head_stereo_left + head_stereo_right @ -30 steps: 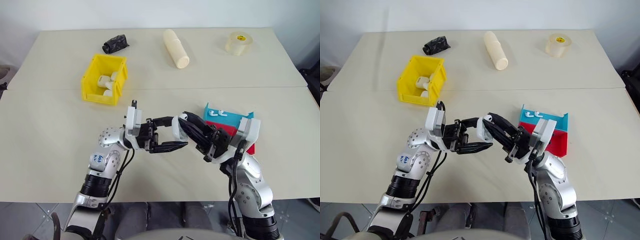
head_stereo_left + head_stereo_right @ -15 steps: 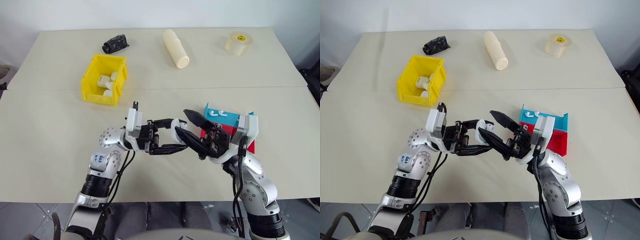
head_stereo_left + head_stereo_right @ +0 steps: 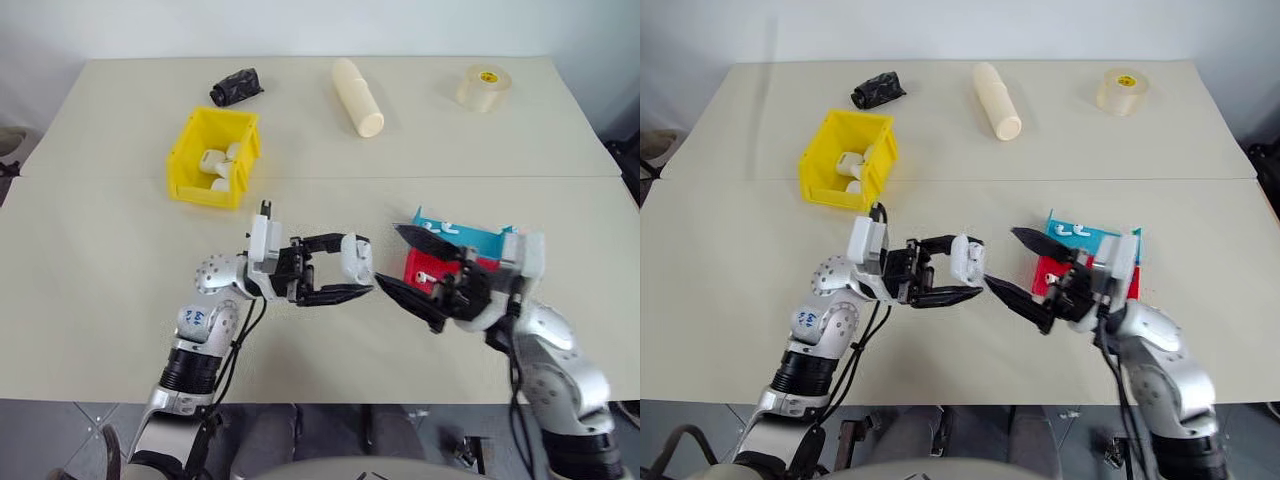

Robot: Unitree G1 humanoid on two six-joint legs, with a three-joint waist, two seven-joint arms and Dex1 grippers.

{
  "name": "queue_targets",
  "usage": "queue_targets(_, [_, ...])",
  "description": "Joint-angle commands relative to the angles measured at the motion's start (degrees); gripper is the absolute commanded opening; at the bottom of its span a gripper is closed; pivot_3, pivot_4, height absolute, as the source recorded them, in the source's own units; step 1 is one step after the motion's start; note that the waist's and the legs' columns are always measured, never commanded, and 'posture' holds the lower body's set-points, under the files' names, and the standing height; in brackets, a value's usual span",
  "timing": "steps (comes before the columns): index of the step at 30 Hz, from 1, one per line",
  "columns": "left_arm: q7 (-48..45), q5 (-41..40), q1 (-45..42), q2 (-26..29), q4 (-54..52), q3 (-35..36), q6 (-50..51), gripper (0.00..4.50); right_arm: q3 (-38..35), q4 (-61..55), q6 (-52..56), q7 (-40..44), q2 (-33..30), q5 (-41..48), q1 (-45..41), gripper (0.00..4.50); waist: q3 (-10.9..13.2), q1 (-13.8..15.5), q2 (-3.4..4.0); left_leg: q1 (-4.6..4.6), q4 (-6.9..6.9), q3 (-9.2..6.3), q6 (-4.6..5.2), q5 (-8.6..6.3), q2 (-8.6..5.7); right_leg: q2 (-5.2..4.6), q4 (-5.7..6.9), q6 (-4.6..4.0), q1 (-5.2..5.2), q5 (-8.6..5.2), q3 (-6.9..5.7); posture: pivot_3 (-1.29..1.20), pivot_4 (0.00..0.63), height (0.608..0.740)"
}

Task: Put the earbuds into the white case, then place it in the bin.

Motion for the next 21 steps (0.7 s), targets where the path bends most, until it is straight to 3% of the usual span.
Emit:
queue_targets(1, [0.7,1.1,1.5,1.2,0.3,1.4,-2.6,2.81,-7.5,-0.4,-1.3,3.5,-4.0,0.5,3.9,4.47,0.0,0.1,0.00,0.01,0.00,0.01,0.00,0.00,0.00,0.00,0.00,0.00,0.02,0.00,0.00,0.00,0.150,0.740])
queue_targets(4, [1.4,1.4,2.4,1.4,0.1,1.7,-3.7,2.81,-12.3,3.4,-1.7,7.5,-7.8,-1.0,8.9,4.47,0.0,0.2,-0.03,0.01,-0.01,0.03,0.02,-0.01,-0.02,0.00,-0.02,0.00,0.04,0.00,0.00,0.00,0.150,0.740])
queue_targets(10, [4.7,2.7,3.4,-0.5,-0.1,1.2,-6.2,2.81,-19.0,16.7,-10.4,12.8,-10.9,-8.4,11.1,4.47,0.0,0.1,-0.04,0.06,0.01,0.08,0.04,0.00,-0.18,-0.03,0.00,0.02,0.08,0.01,0.01,0.00,0.150,0.740])
queue_targets(16, [7.3,3.9,4.3,-2.2,0.2,0.8,-8.1,2.81,-18.1,20.7,-12.5,14.6,-12.8,-11.2,7.9,4.47,0.0,-0.2,-0.04,0.08,-0.02,0.14,0.04,0.00,-0.15,0.00,-0.02,0.02,0.06,0.01,0.03,0.00,0.150,0.740])
queue_targets(21, [8.1,4.1,4.3,-2.6,0.6,0.3,-8.7,2.81,-11.7,17.8,-1.1,8.8,-17.2,-14.3,-0.7,4.47,0.0,-0.1,0.00,0.09,0.01,0.16,0.03,0.01,0.09,0.00,0.00,0.02,0.04,0.01,0.07,0.00,0.150,0.740])
